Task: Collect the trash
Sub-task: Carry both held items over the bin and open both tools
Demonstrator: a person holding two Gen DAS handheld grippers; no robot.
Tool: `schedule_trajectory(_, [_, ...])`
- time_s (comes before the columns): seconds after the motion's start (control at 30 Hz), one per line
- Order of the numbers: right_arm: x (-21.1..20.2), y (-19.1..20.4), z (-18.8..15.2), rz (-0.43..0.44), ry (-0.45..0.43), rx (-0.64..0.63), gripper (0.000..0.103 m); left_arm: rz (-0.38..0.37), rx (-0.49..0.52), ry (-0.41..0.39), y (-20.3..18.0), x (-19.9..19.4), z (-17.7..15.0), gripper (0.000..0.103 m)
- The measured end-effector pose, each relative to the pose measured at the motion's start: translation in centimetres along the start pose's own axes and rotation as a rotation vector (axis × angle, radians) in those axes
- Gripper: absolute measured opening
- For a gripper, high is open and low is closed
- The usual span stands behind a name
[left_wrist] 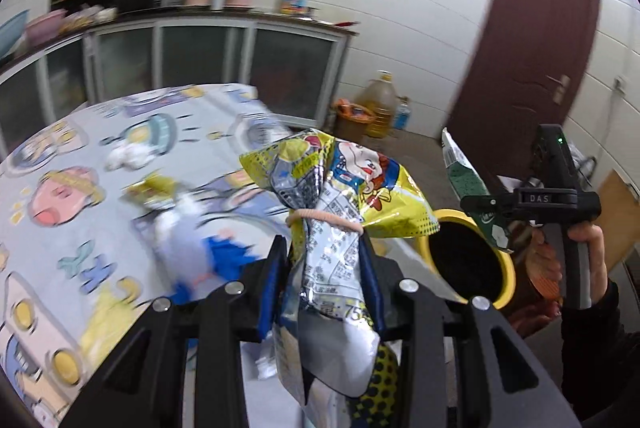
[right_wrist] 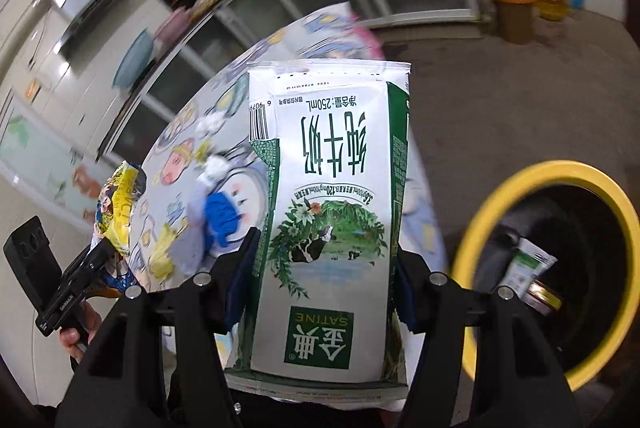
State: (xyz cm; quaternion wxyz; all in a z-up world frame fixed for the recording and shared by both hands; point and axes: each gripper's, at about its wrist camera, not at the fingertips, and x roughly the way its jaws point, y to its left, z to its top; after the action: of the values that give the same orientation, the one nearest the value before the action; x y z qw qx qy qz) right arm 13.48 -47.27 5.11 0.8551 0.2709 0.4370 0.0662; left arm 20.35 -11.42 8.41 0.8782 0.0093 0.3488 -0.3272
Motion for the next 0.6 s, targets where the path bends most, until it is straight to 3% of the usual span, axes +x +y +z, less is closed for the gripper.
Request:
schedule_trajectory(0.3, [-5.1,-8.5,-2.8,-0.116,-0.106,0.172,0.057,-0.179,0.116,0.030,-8.2,6.9,2.3,0.033])
schedule_trajectory(0.43, [-5.9,-11.3,-4.0,-0.178,-0.119,0.211,0.057,-0.228,0.130,0.076,-10.9,10.5,2.7,0.033])
schedule_trajectory(0.6, [-5.8,-14.6,-5.4,-0.192,-0.109,0.271,0.057,-0.264,0.175,0.136,-14.6,14.7,2.3,0.033])
